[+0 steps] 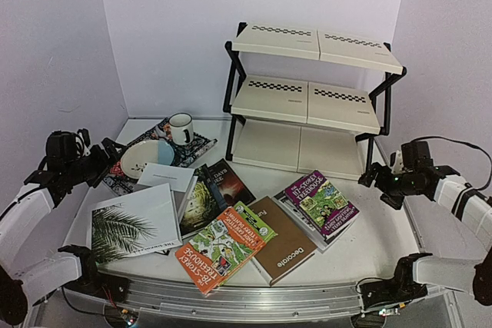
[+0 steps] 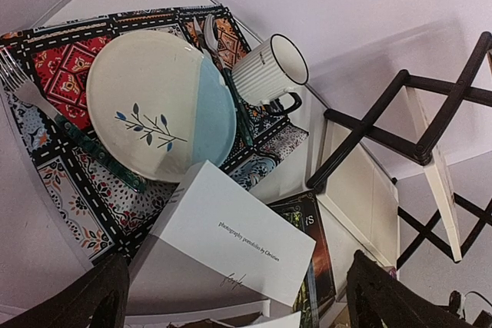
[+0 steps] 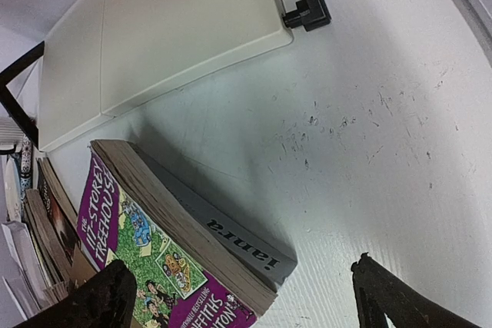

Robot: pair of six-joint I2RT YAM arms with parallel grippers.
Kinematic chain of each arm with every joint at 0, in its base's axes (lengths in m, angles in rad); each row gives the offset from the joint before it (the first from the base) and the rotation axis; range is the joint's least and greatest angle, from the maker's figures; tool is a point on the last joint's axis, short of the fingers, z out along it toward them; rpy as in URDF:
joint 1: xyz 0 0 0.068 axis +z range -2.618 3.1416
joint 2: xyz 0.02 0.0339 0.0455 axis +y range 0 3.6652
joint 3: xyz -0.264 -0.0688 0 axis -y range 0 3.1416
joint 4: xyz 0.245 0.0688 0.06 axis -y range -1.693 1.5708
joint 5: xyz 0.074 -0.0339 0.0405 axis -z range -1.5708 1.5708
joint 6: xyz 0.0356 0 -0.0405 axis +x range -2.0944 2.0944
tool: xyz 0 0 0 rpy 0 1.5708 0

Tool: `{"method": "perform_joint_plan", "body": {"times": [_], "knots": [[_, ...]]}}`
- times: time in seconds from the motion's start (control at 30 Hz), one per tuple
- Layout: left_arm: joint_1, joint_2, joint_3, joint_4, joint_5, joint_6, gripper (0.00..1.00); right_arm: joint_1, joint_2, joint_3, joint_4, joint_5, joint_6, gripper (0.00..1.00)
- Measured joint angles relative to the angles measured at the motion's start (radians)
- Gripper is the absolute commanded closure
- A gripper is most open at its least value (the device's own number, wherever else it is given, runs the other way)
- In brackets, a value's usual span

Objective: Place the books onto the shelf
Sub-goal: Adjust the book pile.

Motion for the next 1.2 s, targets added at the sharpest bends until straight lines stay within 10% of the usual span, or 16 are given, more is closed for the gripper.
{"method": "perform_joint_plan", "body": {"times": [0.73, 1.2], "knots": [[-0.012, 0.153, 0.0, 0.091, 0.335, 0.129, 0.01, 0.0, 0.002, 0.0, -0.031, -0.095, 0.046, 0.04], [-0.34, 0.374, 0.067, 0.248, 0.258, 0.101, 0.02, 0.06, 0.012, -0.055, -0.046, -0.147, 0.152, 0.2]]}}
